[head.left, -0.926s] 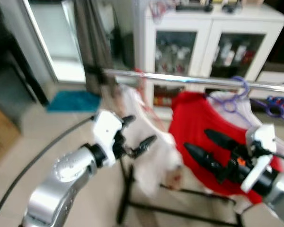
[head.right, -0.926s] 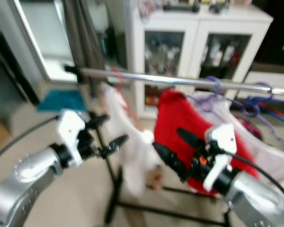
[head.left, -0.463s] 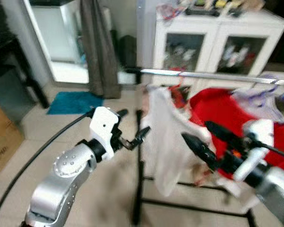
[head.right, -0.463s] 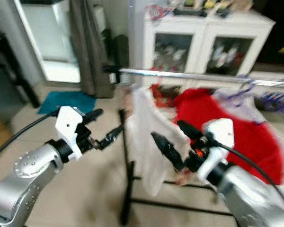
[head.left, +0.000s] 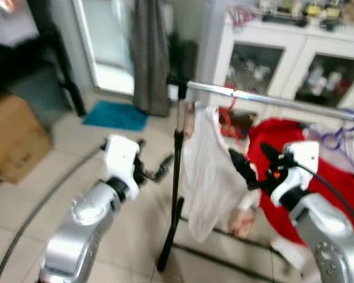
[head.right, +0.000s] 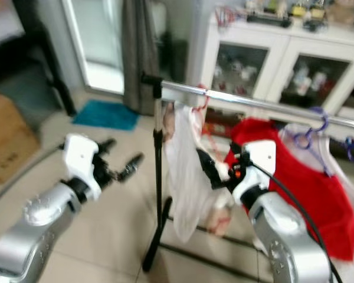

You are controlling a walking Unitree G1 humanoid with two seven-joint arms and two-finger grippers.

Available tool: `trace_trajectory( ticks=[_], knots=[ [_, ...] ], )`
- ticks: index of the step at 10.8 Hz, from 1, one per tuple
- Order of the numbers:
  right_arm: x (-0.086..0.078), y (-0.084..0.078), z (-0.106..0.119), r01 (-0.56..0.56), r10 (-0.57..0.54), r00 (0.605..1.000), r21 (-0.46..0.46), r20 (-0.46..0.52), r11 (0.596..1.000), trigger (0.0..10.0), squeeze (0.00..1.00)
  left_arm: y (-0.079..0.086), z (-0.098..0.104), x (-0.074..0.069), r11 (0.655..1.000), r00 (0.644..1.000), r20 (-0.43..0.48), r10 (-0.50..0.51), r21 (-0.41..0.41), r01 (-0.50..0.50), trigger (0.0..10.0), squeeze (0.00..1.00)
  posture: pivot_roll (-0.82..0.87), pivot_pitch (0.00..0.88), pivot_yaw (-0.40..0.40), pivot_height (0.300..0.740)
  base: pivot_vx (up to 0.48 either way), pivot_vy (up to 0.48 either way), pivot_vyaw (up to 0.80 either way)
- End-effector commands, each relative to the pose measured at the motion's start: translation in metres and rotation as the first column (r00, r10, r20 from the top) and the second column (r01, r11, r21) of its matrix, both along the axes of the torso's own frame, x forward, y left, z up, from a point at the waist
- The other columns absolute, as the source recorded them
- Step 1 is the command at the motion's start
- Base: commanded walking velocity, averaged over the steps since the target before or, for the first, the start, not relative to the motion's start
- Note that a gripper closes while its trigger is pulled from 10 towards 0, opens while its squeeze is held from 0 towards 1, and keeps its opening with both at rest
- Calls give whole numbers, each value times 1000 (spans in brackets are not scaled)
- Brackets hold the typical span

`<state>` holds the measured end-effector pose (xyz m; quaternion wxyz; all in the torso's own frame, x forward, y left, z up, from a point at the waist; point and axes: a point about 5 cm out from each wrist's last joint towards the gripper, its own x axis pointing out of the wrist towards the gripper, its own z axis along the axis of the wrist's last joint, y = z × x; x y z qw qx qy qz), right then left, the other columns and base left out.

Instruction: Hang hanger

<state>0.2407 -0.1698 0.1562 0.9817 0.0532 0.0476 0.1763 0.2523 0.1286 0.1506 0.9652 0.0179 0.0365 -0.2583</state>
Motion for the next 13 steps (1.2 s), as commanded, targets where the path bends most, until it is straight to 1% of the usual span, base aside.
trace_trajectory(
  ticks=[1,3,4,5,6,7,8,9,10,11,12,13],
  knots=[
    [3,5,6,-18,19,1000,-9,23,1000,10000,1000,3,1,1,999,1000,16,-4,48,3,10000,1000,47,0,-38,740,0,0,0],
    [13,7,12,0,0,1000,56,4,998,10000,1000,1,3,-2,997,998,26,-55,59,53,10000,1000,52,0,-39,740,0,0,0],
    [20,9,14,20,-20,1000,64,-7,998,10000,1000,0,5,-2,994,996,32,-85,75,82,10000,1000,51,0,-38,740,0,0,0],
    [44,8,10,110,-109,993,4,-49,994,10000,1000,0,10,1,989,990,45,-132,81,128,10000,1000,59,0,-26,740,0,0,0],
    [63,3,7,162,-165,981,-41,-103,986,10000,1000,-3,13,-1,976,977,52,-209,76,205,10000,949,66,0,-25,740,0,0,0],
    [71,3,9,140,-142,982,-21,-127,990,10000,1000,-4,16,-3,963,963,56,-264,70,260,10000,933,70,0,-23,740,0,0,0],
    [79,3,10,123,-127,983,-32,-132,992,10000,1000,-6,17,-6,949,948,44,-314,52,312,10000,859,71,0,-22,740,0,0,0],
    [97,2,8,128,-139,981,-89,-136,988,10000,667,-11,16,-15,906,907,-3,-422,38,422,10000,294,78,0,-17,740,0,0,0],
    [105,1,8,147,-160,978,-103,-136,984,10000,0,-12,15,-17,895,896,-13,-444,39,444,10000,71,78,0,-17,740,0,0,0],
    [117,-4,9,175,-192,972,-124,-139,977,10000,0,-12,14,-18,886,887,-19,-461,33,462,10000,0,78,0,-14,740,0,0,0],
    [123,-7,9,182,-199,970,-120,-142,976,10000,0,-12,14,-19,883,883,-23,-469,32,469,10000,0,78,0,-14,740,0,0,0],
    [133,-12,12,175,-188,971,-94,-149,980,4824,0,-12,13,-21,875,875,-30,-483,35,484,10000,0,79,0,-15,740,0,0,0]
  ],
)
